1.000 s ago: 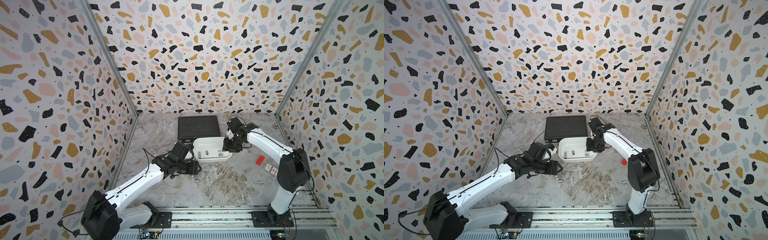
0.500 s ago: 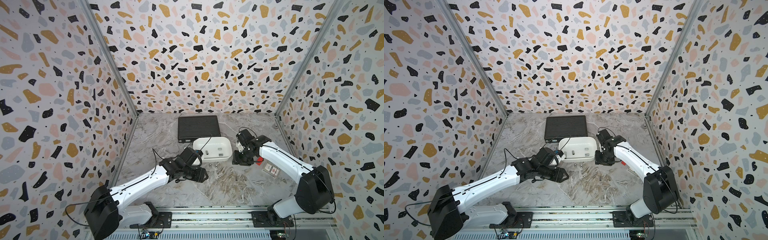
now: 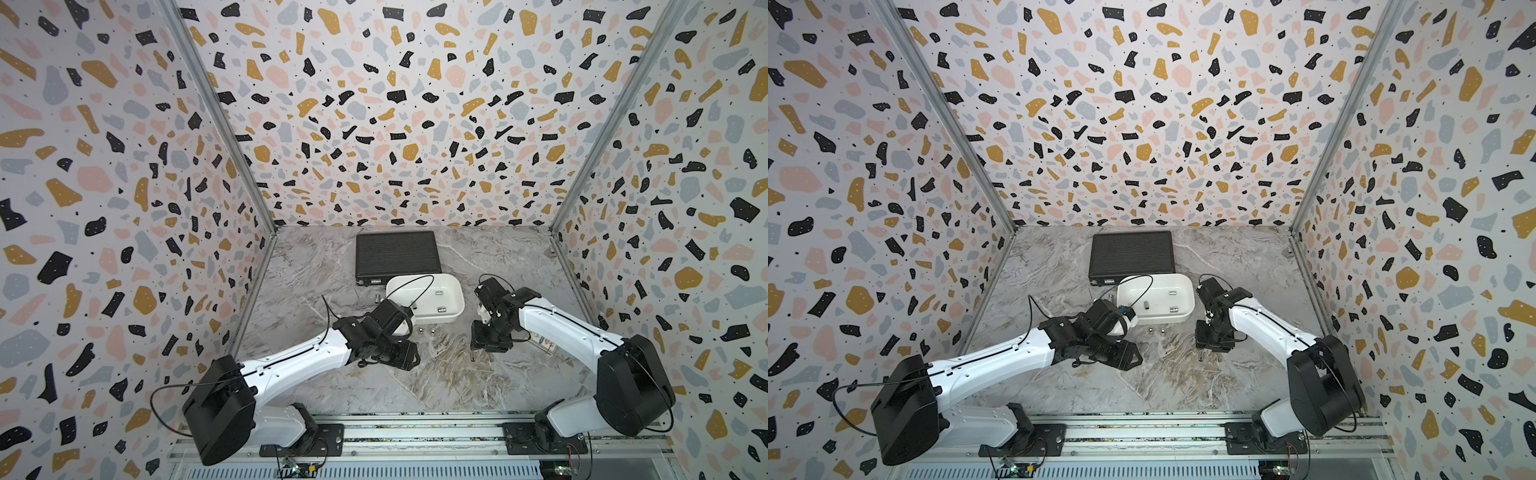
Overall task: Put the socket on the desktop into the storage box
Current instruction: Pick up the socket head at the center of the board.
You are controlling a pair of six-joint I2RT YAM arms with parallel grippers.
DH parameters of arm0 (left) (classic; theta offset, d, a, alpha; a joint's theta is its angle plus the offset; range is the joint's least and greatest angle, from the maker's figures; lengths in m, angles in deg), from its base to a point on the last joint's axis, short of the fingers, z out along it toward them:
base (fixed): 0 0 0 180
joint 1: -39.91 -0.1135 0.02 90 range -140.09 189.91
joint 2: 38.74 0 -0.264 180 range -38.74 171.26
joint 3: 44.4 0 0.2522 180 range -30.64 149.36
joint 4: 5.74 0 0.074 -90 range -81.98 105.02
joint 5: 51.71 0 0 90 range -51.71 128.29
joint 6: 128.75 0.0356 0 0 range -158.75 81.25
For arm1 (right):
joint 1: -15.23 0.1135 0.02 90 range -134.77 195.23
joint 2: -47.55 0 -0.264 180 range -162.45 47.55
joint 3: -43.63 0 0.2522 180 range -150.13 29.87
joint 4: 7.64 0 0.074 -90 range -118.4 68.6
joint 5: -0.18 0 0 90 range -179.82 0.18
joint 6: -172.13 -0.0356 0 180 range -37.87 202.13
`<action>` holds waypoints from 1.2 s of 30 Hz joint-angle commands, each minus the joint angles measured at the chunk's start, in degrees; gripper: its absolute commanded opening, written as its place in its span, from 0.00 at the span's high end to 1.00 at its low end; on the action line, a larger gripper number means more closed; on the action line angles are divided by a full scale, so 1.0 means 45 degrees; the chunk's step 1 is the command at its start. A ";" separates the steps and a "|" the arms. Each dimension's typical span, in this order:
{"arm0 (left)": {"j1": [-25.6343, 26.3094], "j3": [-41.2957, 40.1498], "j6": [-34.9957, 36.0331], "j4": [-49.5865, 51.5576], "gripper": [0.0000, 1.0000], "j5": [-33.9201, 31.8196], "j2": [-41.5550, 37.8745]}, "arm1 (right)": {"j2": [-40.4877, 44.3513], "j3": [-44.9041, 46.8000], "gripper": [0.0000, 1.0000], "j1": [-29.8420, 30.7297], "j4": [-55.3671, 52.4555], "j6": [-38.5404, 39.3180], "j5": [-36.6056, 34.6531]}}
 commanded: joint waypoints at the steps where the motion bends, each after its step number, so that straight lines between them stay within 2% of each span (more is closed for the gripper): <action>1: 0.0113 -0.0160 0.0133 -0.0427 0.44 0.0002 -0.0005 | -0.0011 0.0087 0.51 0.0075 0.0232 -0.0257 0.0056; 36: 0.0163 -0.0699 -0.0073 -0.0863 0.44 -0.0340 -0.0173 | -0.2341 -0.0252 0.58 0.0702 0.0432 -0.1082 -0.0600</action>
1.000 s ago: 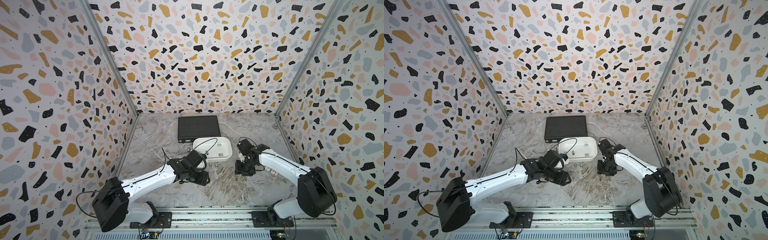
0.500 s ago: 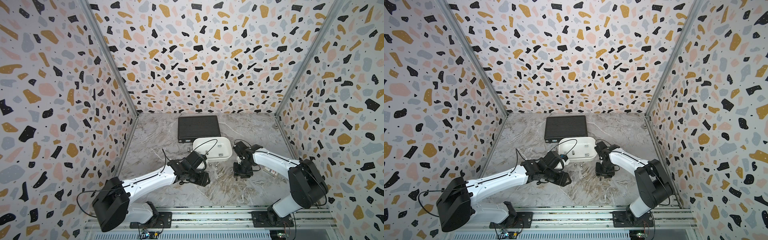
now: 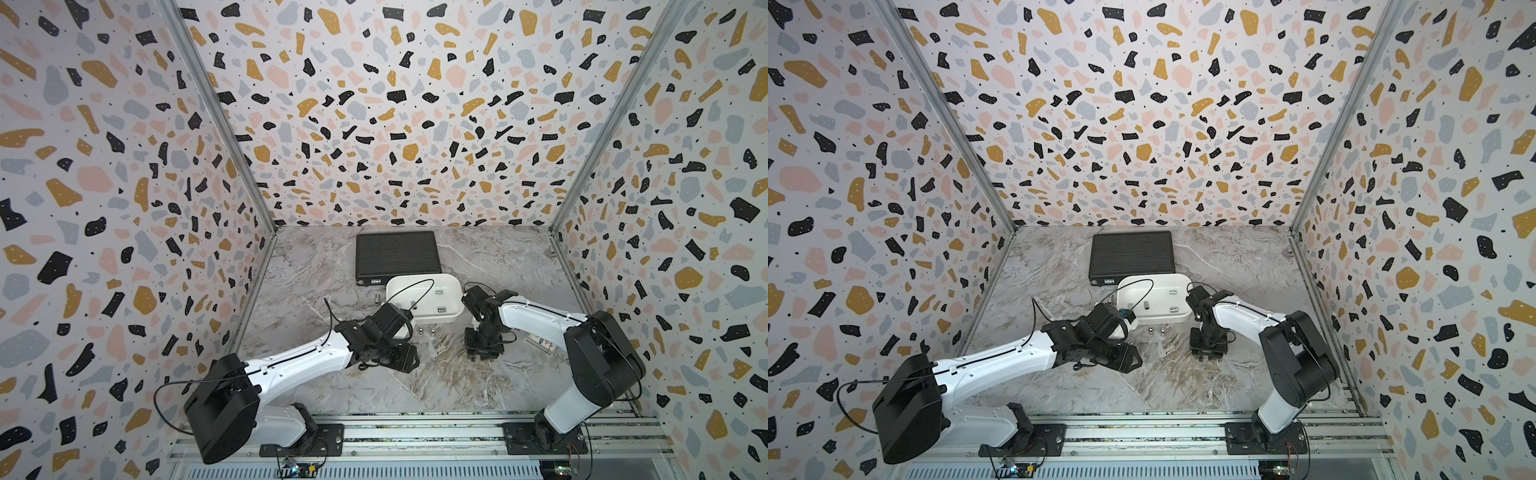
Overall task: Put the socket on the desktop into the storage box
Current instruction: Pick up the socket head at the center of the board.
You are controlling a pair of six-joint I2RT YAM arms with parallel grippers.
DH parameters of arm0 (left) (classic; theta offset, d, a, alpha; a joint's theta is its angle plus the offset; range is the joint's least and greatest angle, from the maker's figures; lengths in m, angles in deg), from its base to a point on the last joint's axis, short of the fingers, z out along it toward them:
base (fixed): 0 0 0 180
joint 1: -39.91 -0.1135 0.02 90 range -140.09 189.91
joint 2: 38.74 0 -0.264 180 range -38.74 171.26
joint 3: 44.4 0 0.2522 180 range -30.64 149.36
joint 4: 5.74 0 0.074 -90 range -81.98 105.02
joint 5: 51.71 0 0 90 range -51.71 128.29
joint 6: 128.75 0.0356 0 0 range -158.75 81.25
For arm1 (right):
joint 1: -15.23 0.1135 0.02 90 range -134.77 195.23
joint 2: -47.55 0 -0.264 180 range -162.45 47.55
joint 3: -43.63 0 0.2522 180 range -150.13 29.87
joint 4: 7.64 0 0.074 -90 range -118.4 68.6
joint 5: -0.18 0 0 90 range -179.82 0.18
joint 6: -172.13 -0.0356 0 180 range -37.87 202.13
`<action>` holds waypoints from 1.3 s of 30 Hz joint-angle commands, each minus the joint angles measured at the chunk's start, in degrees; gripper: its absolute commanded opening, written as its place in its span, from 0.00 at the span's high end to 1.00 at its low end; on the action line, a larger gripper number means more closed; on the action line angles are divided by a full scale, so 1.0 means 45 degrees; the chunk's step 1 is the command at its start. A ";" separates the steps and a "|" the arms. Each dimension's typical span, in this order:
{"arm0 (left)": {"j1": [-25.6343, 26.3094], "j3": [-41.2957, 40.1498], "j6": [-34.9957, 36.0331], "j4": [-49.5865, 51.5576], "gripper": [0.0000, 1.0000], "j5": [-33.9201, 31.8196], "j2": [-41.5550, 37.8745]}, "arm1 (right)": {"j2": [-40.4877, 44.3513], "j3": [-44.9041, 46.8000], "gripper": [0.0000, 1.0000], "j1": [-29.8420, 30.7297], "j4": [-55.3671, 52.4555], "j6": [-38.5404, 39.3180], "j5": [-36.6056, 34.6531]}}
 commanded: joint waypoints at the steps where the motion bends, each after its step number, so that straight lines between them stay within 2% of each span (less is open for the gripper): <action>1: 0.0088 -0.0204 -0.0064 -0.0290 0.44 -0.0099 -0.0197 | -0.0037 -0.0281 0.58 0.0084 -0.0150 -0.0221 -0.0248; 10: 0.0081 -0.0272 -0.0128 -0.0353 0.44 -0.0187 -0.0250 | -0.0355 -0.0126 0.68 0.0181 -0.0034 -0.0259 -0.0213; 17: 0.0087 -0.0261 -0.0142 -0.0330 0.45 -0.0195 -0.0258 | -0.0404 0.0030 0.87 0.0206 0.0191 -0.0242 -0.0035; 30: 0.0093 -0.0204 -0.0124 -0.0289 0.45 -0.0469 -0.0552 | 0.0334 -0.0177 0.89 0.0201 -0.0041 -0.0281 -0.0074; 39: 0.0085 -0.0184 -0.0166 -0.0227 0.45 -0.1221 -0.1233 | 0.0921 -0.1031 0.89 0.0203 -0.0670 -0.0101 -0.0326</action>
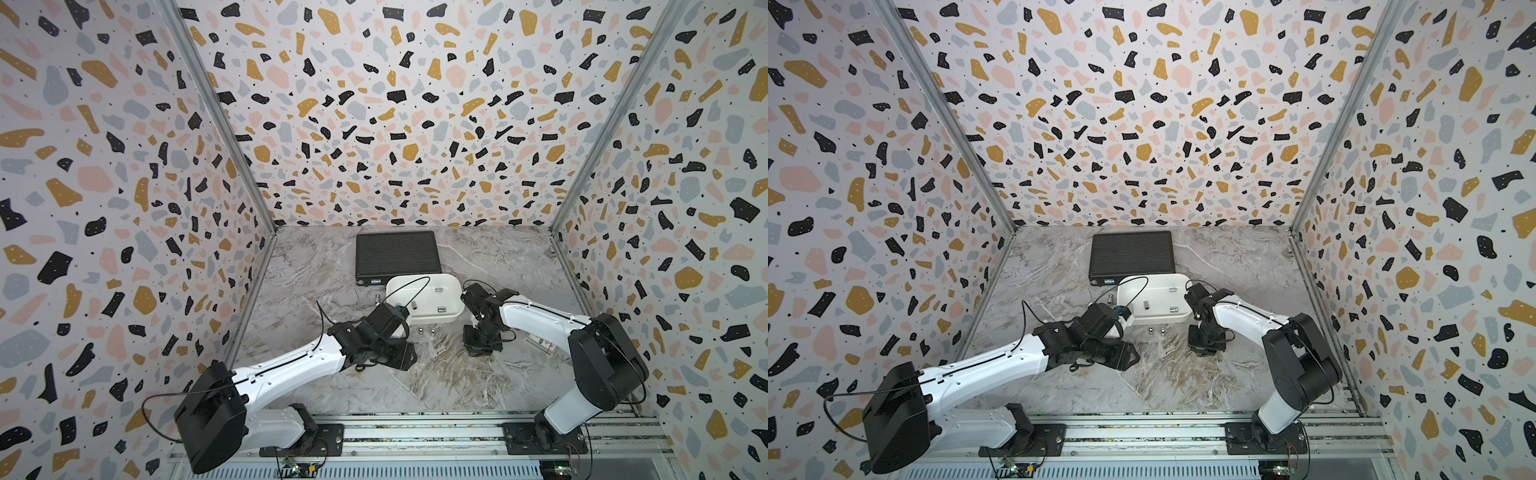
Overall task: Put the socket on the desktop into the storage box
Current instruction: Pick up the socket head at the center of the board.
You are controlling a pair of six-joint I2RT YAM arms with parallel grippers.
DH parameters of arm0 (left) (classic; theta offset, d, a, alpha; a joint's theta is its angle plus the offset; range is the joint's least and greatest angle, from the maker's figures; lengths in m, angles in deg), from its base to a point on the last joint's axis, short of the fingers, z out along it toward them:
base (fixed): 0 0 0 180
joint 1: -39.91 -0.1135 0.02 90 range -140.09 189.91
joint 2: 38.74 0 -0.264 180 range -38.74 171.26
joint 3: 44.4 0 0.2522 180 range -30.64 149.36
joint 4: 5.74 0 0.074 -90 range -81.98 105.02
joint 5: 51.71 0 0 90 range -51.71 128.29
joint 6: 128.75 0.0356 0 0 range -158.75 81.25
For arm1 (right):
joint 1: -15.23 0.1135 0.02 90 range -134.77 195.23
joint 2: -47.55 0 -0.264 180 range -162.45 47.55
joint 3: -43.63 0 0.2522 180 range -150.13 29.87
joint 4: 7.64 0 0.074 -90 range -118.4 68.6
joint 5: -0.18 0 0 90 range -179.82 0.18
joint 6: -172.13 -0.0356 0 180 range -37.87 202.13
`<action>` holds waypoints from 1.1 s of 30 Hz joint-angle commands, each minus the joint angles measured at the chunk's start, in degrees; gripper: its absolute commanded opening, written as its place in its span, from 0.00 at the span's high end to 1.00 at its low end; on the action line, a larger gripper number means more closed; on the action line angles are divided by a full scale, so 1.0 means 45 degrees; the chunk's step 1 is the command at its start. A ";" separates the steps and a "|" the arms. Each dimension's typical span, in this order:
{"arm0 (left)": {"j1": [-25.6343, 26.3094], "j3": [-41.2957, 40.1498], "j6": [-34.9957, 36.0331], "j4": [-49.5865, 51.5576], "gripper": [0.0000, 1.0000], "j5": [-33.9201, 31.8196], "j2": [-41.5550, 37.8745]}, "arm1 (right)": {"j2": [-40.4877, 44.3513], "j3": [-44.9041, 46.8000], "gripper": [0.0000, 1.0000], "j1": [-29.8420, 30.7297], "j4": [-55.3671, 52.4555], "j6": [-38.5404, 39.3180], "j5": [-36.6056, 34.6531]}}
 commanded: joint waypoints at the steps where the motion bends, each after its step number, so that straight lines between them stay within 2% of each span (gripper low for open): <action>1: 0.0079 -0.0018 0.0038 -0.0183 0.45 -0.0544 -0.0339 | 0.0549 -0.0748 0.89 0.0062 -0.0679 0.0092 -0.0331; 15: -0.0368 0.0688 0.0076 0.0402 0.45 -0.2148 -0.1010 | -0.0071 -0.3714 0.89 0.0042 -0.1473 0.0770 -0.0607; 33: -0.2989 0.1147 0.0447 0.0688 0.45 -0.2207 -0.1530 | -0.3362 -0.8702 0.88 -0.0035 -0.1817 0.1405 -0.0414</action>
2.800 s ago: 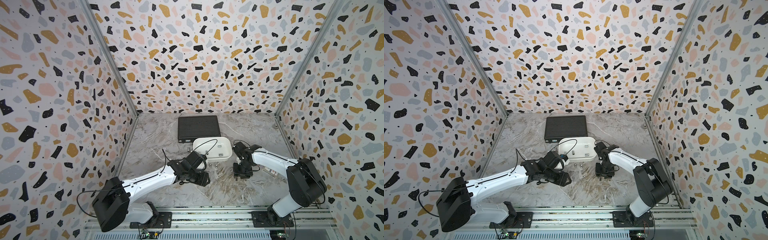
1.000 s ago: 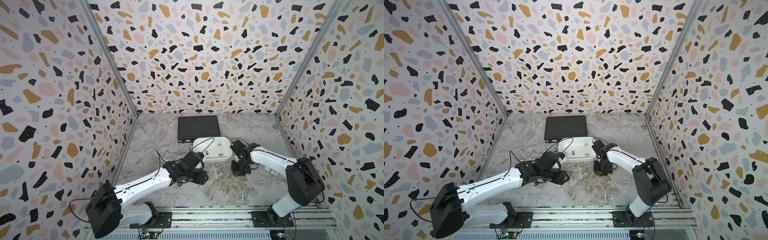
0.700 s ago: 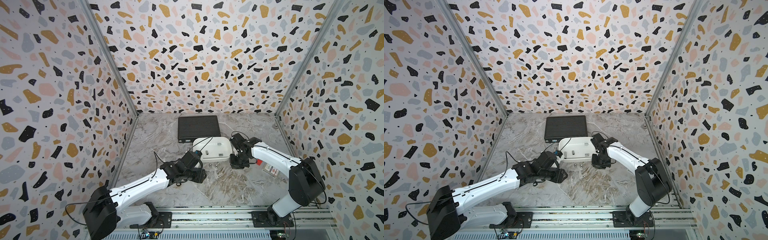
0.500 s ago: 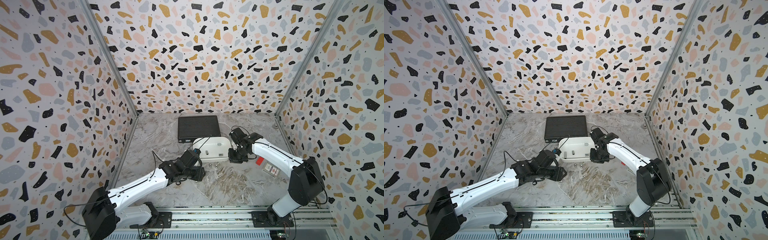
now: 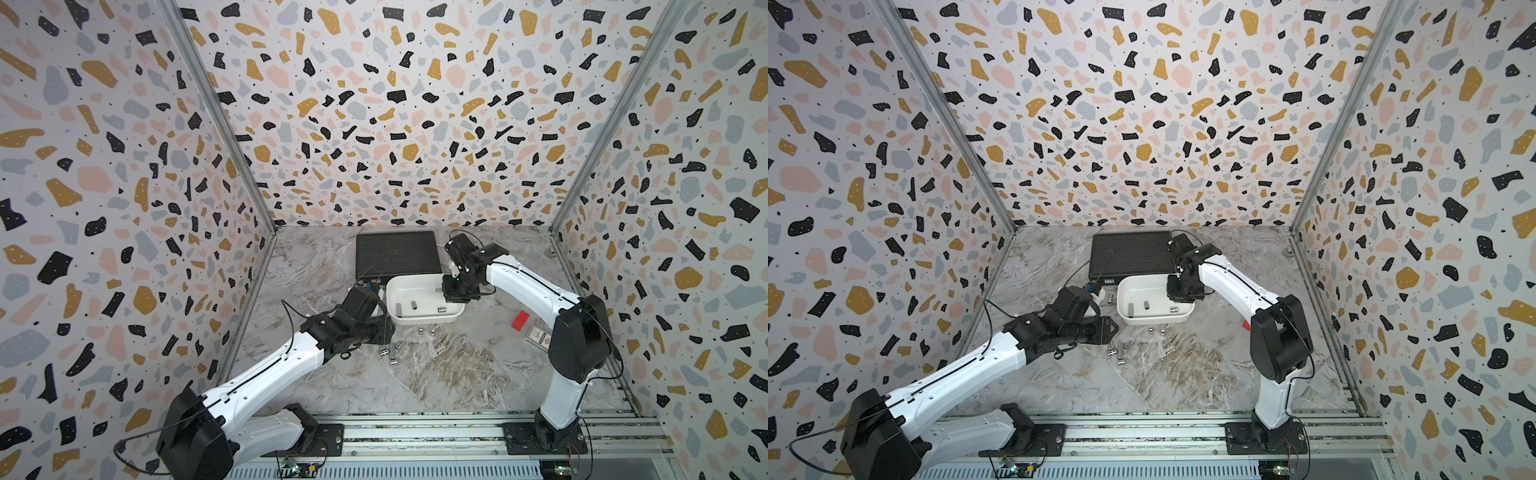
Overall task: Put the socket on the desktop into the storage box
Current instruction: Pick up the socket head at the center of the board, then place the socket head in the storage box.
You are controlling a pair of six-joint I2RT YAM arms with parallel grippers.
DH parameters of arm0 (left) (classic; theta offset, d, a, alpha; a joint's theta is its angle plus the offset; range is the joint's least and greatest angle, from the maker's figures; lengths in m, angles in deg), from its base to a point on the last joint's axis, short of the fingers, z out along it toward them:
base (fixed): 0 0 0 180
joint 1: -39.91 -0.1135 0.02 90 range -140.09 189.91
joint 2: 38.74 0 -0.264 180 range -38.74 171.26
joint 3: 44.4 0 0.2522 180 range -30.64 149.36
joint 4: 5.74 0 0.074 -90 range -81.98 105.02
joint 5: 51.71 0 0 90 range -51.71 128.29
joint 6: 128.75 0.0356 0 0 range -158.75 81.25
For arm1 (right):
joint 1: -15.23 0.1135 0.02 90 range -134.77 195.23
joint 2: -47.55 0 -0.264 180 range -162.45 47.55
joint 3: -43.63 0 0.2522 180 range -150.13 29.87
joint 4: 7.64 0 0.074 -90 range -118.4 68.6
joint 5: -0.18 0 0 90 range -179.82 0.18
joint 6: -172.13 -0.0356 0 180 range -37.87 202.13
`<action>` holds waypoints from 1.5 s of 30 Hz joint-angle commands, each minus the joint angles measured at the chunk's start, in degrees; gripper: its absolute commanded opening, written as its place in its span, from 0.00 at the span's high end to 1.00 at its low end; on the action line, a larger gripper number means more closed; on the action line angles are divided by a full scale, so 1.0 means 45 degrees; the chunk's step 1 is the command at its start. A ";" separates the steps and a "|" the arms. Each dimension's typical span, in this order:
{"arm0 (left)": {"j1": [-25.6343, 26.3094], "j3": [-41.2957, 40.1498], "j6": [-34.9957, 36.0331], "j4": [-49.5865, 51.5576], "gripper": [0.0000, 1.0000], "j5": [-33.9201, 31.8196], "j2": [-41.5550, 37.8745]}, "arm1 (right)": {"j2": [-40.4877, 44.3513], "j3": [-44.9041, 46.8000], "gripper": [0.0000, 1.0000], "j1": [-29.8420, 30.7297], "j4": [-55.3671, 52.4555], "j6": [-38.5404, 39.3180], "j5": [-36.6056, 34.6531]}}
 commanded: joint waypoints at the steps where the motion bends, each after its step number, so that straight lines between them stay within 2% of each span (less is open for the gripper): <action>1: -0.0465 0.0613 0.0333 -0.0105 0.45 -0.0030 -0.0080 | -0.0445 -0.1087 0.88 -0.0031 -0.0427 0.0240 0.0024; 11: -0.1252 0.0831 0.0463 -0.0356 0.45 0.0313 0.0448 | -0.2818 -0.3599 0.88 -0.0033 -0.0538 0.0261 0.0488; 23: -0.1704 0.0574 0.0430 -0.0662 0.45 0.0656 0.0728 | -0.4776 -0.5063 0.87 -0.0018 -0.0510 0.0224 0.0924; 33: -0.1824 0.0293 0.0243 -0.0598 0.45 0.0720 0.0701 | -0.5235 -0.5373 0.83 0.0006 -0.0392 0.0201 0.1061; 40: -0.1856 0.0213 0.0149 -0.0565 0.45 0.0719 0.0602 | -0.5045 -0.5353 0.70 0.0037 -0.0391 0.0241 0.1100; 45: -0.1877 0.0219 0.0141 -0.0473 0.45 0.0702 0.0530 | -0.4743 -0.5197 0.67 0.0064 -0.0408 0.0324 0.1071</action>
